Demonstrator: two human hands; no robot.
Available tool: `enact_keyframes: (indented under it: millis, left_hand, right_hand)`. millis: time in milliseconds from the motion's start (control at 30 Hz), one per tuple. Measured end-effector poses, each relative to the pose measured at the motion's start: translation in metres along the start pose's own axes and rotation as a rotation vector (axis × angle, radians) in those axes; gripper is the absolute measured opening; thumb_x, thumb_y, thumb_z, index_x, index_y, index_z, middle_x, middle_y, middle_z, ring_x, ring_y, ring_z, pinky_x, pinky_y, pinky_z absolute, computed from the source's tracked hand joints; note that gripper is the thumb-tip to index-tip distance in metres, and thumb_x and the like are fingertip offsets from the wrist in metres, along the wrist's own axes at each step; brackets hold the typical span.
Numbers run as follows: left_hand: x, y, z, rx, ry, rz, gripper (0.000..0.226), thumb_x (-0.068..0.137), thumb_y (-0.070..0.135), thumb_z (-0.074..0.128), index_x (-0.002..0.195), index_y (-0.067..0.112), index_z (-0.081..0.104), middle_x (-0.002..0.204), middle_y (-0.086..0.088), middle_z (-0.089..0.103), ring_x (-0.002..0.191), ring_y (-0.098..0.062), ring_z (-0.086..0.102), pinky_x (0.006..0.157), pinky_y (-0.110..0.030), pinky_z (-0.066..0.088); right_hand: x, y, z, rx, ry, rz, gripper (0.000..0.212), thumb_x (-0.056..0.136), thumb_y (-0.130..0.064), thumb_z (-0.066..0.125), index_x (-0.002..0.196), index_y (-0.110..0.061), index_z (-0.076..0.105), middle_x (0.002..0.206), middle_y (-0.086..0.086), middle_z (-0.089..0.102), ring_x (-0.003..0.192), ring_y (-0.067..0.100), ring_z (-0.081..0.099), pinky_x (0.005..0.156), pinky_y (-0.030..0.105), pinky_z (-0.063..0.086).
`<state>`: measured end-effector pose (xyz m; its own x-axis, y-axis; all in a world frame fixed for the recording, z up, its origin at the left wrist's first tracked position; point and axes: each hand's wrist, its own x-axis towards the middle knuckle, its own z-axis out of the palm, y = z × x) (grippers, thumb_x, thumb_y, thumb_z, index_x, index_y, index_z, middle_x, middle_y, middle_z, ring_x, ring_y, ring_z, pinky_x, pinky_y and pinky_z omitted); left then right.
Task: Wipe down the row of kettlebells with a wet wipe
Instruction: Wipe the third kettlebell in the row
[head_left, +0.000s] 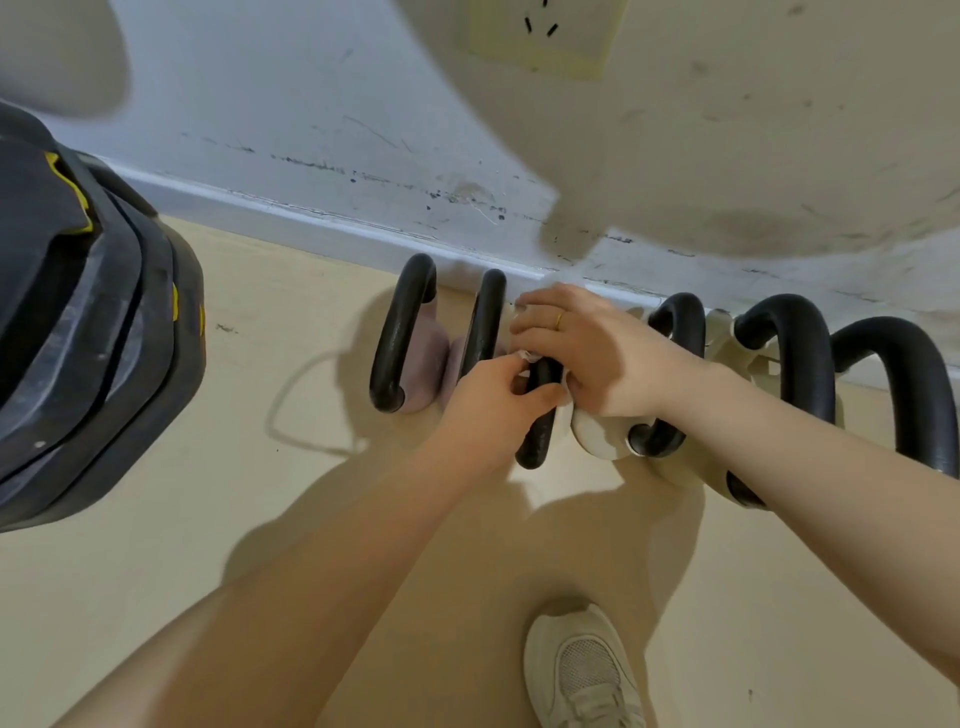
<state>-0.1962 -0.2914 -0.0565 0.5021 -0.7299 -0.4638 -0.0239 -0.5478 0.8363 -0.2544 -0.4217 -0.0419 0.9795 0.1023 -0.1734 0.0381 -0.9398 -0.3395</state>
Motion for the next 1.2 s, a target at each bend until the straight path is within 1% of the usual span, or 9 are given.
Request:
enact_keyframes:
  millis: [67, 167, 267, 500, 600, 733, 967, 1100, 1200]
  left_hand:
    - [0.002, 0.000, 0.003, -0.008, 0.000, -0.009, 0.018, 0.085, 0.025, 0.061, 0.080, 0.008, 0.060, 0.077, -0.009, 0.066, 0.077, -0.025, 0.063, 0.078, -0.039, 0.051]
    - [0.008, 0.001, 0.006, -0.015, 0.024, -0.025, 0.023, 0.086, 0.025, 0.061, 0.068, 0.012, 0.051, 0.067, -0.002, 0.054, 0.067, -0.019, 0.052, 0.067, -0.030, 0.042]
    - [0.013, 0.005, 0.007, -0.022, 0.017, -0.012, 0.027, 0.087, 0.024, 0.060, 0.064, 0.019, 0.047, 0.061, 0.005, 0.049, 0.058, -0.011, 0.047, 0.059, -0.023, 0.035]
    - [0.015, 0.001, 0.010, -0.026, 0.036, -0.022, 0.019, 0.086, 0.027, 0.060, 0.069, 0.021, 0.054, 0.073, 0.001, 0.061, 0.071, -0.017, 0.058, 0.064, -0.026, 0.043]
    - [0.013, -0.001, 0.009, 0.009, 0.029, -0.001, 0.013, 0.087, 0.029, 0.058, 0.081, 0.017, 0.058, 0.075, 0.004, 0.061, 0.074, -0.014, 0.058, 0.062, -0.022, 0.041]
    - [0.009, 0.002, 0.009, 0.081, -0.011, 0.038, 0.015, 0.088, 0.029, 0.056, 0.079, 0.016, 0.056, 0.069, 0.006, 0.055, 0.067, -0.012, 0.053, 0.055, -0.019, 0.035]
    - [0.003, -0.006, 0.006, 0.085, -0.016, 0.067, 0.028, 0.087, 0.031, 0.056, 0.062, 0.027, 0.043, 0.056, 0.009, 0.046, 0.056, -0.006, 0.045, 0.054, -0.021, 0.032]
    - [0.005, -0.009, 0.007, 0.052, -0.017, 0.055, 0.025, 0.085, 0.032, 0.058, 0.063, 0.027, 0.046, 0.057, 0.010, 0.048, 0.063, -0.009, 0.049, 0.063, -0.026, 0.038]
    - [0.008, -0.006, 0.009, 0.023, -0.024, 0.045, 0.025, 0.085, 0.028, 0.058, 0.063, 0.025, 0.045, 0.058, 0.011, 0.048, 0.061, -0.010, 0.048, 0.057, -0.023, 0.034]
  right_hand:
    - [-0.009, -0.002, -0.007, 0.149, 0.146, 0.154, 0.046, 0.069, -0.008, 0.030, 0.094, 0.004, 0.067, 0.107, 0.020, 0.066, 0.106, 0.036, 0.054, 0.108, 0.019, 0.028]
    - [-0.019, -0.009, -0.005, 0.275, 0.429, 0.401, 0.043, 0.088, -0.023, 0.030, 0.097, 0.002, 0.064, 0.109, 0.016, 0.067, 0.102, 0.032, 0.060, 0.087, 0.042, 0.047]
    - [-0.012, -0.017, -0.001, 0.413, 0.642, 0.662, 0.031, 0.098, -0.025, 0.039, 0.113, -0.005, 0.056, 0.112, 0.007, 0.059, 0.096, 0.020, 0.056, 0.081, 0.028, 0.042]
    - [0.022, -0.014, 0.003, 0.904, 0.366, 1.006, 0.039, 0.095, -0.017, 0.045, 0.057, -0.008, 0.046, 0.056, 0.003, 0.049, 0.055, 0.016, 0.049, 0.057, 0.023, 0.042]
    - [0.036, -0.011, -0.006, 0.752, 0.157, 1.118, 0.026, 0.096, -0.013, 0.040, 0.076, -0.003, 0.052, 0.067, 0.007, 0.045, 0.055, 0.013, 0.040, 0.055, 0.025, 0.037]
    - [0.050, -0.007, -0.021, 0.540, 0.010, 1.139, 0.022, 0.096, -0.005, 0.034, 0.092, 0.000, 0.055, 0.099, 0.019, 0.060, 0.090, 0.033, 0.059, 0.071, 0.033, 0.045]
    - [0.061, 0.002, -0.037, 0.820, -0.200, 1.298, 0.027, 0.090, -0.011, 0.049, 0.066, 0.002, 0.048, 0.071, 0.014, 0.055, 0.080, 0.030, 0.058, 0.096, 0.039, 0.048]
    - [0.063, 0.000, -0.027, 0.813, -0.136, 1.280, 0.018, 0.091, -0.014, 0.046, 0.075, -0.005, 0.048, 0.067, 0.009, 0.051, 0.066, 0.023, 0.052, 0.078, 0.033, 0.050]
    - [0.055, -0.006, -0.014, 0.453, -0.044, 1.132, 0.022, 0.085, -0.014, 0.051, 0.064, -0.009, 0.044, 0.063, 0.005, 0.046, 0.062, 0.023, 0.048, 0.051, 0.026, 0.038]
